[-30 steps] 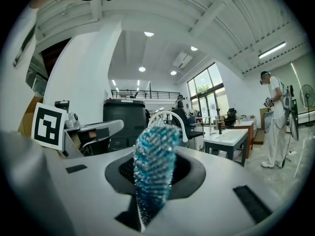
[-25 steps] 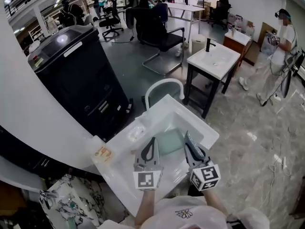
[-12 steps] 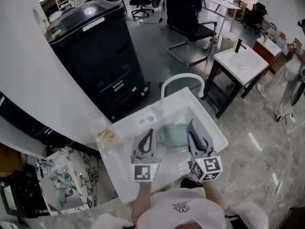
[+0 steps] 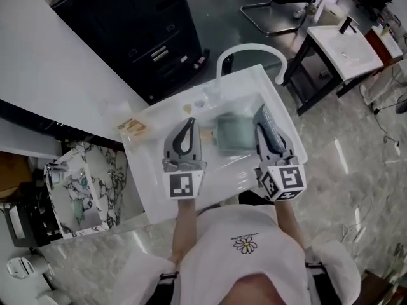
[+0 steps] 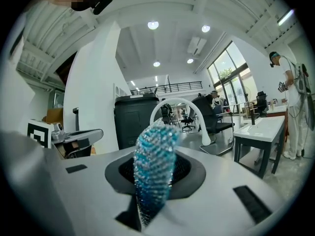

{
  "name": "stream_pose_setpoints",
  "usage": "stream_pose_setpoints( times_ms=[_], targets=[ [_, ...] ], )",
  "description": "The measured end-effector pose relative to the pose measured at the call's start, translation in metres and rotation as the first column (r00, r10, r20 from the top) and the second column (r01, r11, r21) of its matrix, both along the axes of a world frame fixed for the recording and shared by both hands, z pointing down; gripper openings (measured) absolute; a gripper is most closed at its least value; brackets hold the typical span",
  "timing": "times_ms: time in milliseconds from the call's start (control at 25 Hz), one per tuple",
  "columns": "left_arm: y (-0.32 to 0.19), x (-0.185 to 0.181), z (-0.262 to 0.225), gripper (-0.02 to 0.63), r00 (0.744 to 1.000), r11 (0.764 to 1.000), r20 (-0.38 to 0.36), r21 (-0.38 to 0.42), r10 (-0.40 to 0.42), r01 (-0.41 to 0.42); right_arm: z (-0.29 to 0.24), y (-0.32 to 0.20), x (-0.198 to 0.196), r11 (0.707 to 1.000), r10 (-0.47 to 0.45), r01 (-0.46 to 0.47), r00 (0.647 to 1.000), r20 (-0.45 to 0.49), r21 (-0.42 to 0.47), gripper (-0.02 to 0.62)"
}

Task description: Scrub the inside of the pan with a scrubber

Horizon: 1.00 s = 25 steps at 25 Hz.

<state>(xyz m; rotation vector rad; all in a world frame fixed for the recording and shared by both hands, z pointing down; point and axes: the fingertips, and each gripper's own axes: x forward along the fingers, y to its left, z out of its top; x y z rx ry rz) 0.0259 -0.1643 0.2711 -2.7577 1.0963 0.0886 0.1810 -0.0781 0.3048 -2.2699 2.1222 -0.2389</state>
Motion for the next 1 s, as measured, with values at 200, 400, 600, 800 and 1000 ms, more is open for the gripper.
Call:
stream_pose_setpoints(
  times_ms=[200, 400, 600, 800, 1000],
  targets=[
    [-0.005, 0.021, 0.020, 0.023, 0.973, 0.992, 0.203, 0.045, 0.108, -0.120, 0.009, 0.000, 0.009, 1.000, -0.014, 0.015, 1.000, 0.028, -0.021, 0.058],
    [-0.017, 0.041, 0.067, 0.160, 0.850, 0.955, 0.445, -0.050, 0.283, -0.292, 0.027, -0.001, 0.012, 0.998, -0.035, 0.038, 0.998, 0.057, -0.056, 0.058],
    [-0.024, 0.044, 0.149, 0.164, 0.594, 0.886, 0.668, -0.244, 0.449, -0.395, 0.052, 0.004, 0.011, 0.991, -0.061, 0.071, 0.994, 0.091, -0.112, 0.058],
    [-0.027, 0.039, 0.227, 0.201, 0.242, 0.802, 0.802, -0.419, 0.546, -0.425, 0.077, 0.011, 0.012, 0.983, -0.067, 0.088, 0.989, 0.131, -0.161, 0.058],
    [-0.028, 0.031, 0.285, 0.210, -0.043, 0.729, 0.800, -0.566, 0.599, -0.386, 0.100, 0.018, 0.017, 0.975, -0.057, 0.090, 0.985, 0.164, -0.203, 0.058]
  ],
)
